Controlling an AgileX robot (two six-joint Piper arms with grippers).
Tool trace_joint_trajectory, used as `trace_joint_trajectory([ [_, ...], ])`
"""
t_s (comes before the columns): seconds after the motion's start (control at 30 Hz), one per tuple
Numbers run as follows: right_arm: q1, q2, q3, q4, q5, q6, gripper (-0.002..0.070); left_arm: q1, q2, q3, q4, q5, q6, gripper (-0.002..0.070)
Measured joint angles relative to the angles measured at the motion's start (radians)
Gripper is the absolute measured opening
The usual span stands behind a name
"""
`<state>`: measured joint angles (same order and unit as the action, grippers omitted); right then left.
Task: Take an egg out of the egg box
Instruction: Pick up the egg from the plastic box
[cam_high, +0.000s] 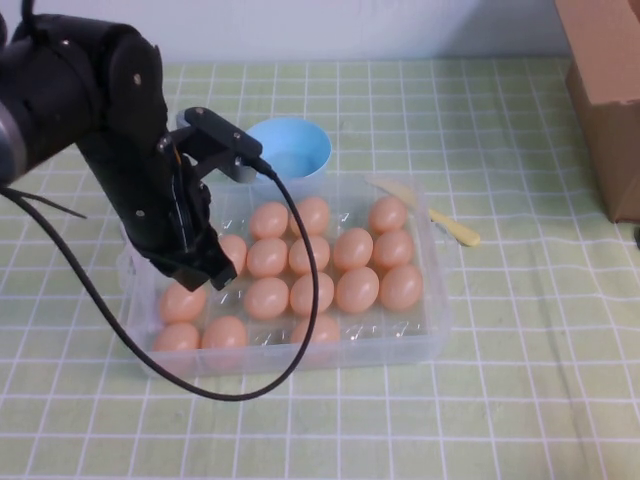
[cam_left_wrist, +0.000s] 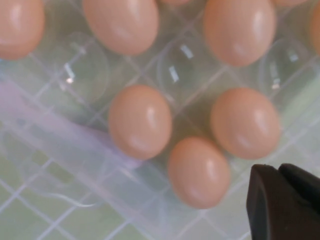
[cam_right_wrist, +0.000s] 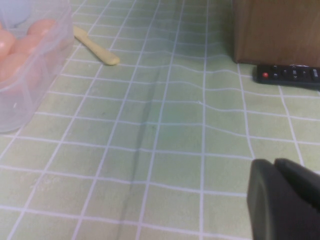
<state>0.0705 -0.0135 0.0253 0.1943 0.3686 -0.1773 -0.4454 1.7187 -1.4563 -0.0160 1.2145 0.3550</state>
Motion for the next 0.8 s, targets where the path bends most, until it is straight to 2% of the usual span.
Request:
trace_joint_trajectory([
  [0.1,0.000,0.000,0.000,0.000,0.000,0.000,-0.0019,-0.002,0.024,-0.002,0.058,-0.010,0.000,0.0001],
  [0.17,0.000,0.000,0.000,0.000,0.000,0.000,-0.0019,-0.002,0.038,-0.006,0.070,-0.022,0.000,0.0036],
  [0.23,0.000,0.000,0.000,0.000,0.000,0.000,-0.0019,-0.002,0.052,-0.006,0.077,-0.028,0.000,0.0090],
  [0.33,0.000,0.000,0.000,0.000,0.000,0.000,-0.0019,-0.002,0.081,-0.006,0.081,-0.044,0.000,0.0248],
  [0.43,0.000,0.000,0.000,0.000,0.000,0.000,-0.0019,-0.002,0.105,-0.006,0.083,-0.070,0.000,0.0337],
  [0.57,0.000,0.000,0.000,0.000,0.000,0.000,-0.0019,-0.002,0.137,-0.006,0.093,-0.087,0.000,0.0368],
  [0.8,0.000,0.000,0.000,0.000,0.000,0.000,-0.0019,-0.002,0.184,-0.006,0.123,-0.094,-0.002,0.0375],
])
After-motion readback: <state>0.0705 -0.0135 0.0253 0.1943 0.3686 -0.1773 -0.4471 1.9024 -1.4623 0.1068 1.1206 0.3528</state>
